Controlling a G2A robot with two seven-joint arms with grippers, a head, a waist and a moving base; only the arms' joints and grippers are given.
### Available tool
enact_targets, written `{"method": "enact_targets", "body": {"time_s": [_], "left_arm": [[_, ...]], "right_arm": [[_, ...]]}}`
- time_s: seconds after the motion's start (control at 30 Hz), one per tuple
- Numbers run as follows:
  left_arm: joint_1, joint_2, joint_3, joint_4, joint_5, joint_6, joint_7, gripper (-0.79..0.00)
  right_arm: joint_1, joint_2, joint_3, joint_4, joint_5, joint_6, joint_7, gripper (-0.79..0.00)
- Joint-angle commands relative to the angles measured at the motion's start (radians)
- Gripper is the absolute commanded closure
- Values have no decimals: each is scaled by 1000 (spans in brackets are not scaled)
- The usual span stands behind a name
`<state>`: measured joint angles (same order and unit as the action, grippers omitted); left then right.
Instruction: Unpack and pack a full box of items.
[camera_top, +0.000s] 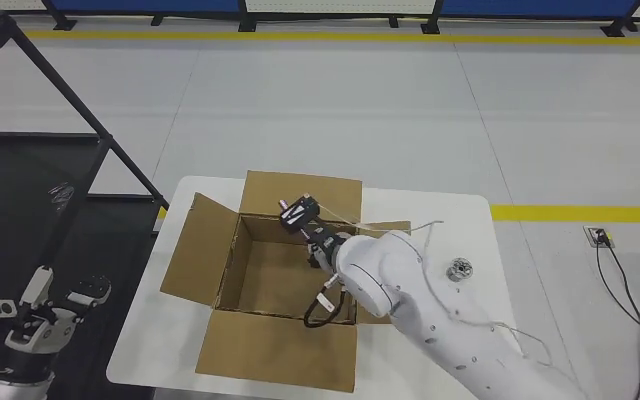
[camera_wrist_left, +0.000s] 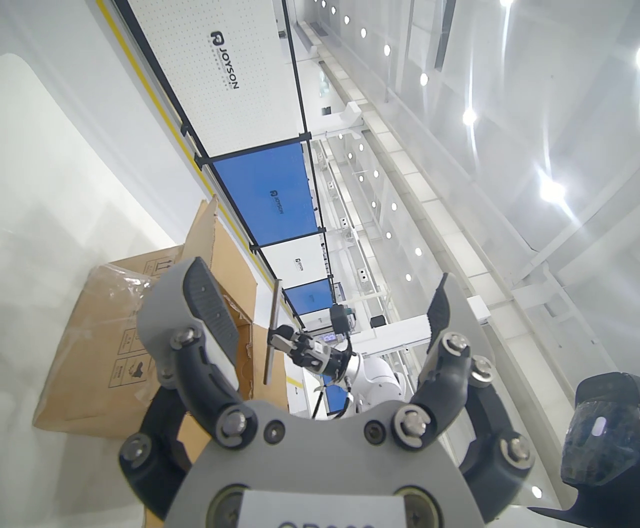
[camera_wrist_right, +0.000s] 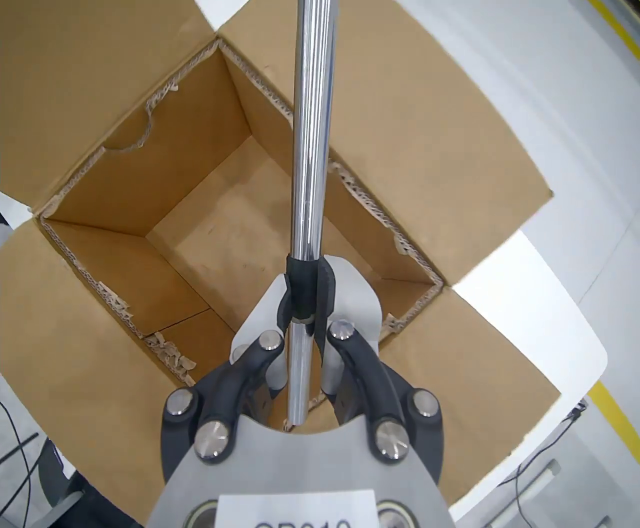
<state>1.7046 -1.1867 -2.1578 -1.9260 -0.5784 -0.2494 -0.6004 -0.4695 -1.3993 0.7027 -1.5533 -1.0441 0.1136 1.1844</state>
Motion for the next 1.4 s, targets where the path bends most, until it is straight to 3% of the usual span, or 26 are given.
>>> {"method": "enact_targets", "body": {"time_s": [0.0, 0.47, 0.8, 1.07, 1.2, 1.37], "left_arm": [[5, 0, -5, 0, -4, -1, 3, -785], [8, -1, -7, 0, -3, -1, 3, -785], [8, -1, -7, 0, -3, -1, 3, -785], [8, -1, -7, 0, -3, -1, 3, -785], [8, -1, -7, 0, -3, -1, 3, -785], [8, -1, -7, 0, -3, -1, 3, -785]], "right_arm": [[42, -28, -59, 92, 23, -10, -12, 0], [234, -254, -300, 682, 166, -108, -79, 0], [280, -404, -357, 1000, 232, -171, -149, 0], [305, -483, -357, 1170, 259, -208, -185, -3], [315, -506, -350, 1234, 268, -225, -198, -182], [328, -524, -338, 1283, 276, -246, -208, -299]]}}
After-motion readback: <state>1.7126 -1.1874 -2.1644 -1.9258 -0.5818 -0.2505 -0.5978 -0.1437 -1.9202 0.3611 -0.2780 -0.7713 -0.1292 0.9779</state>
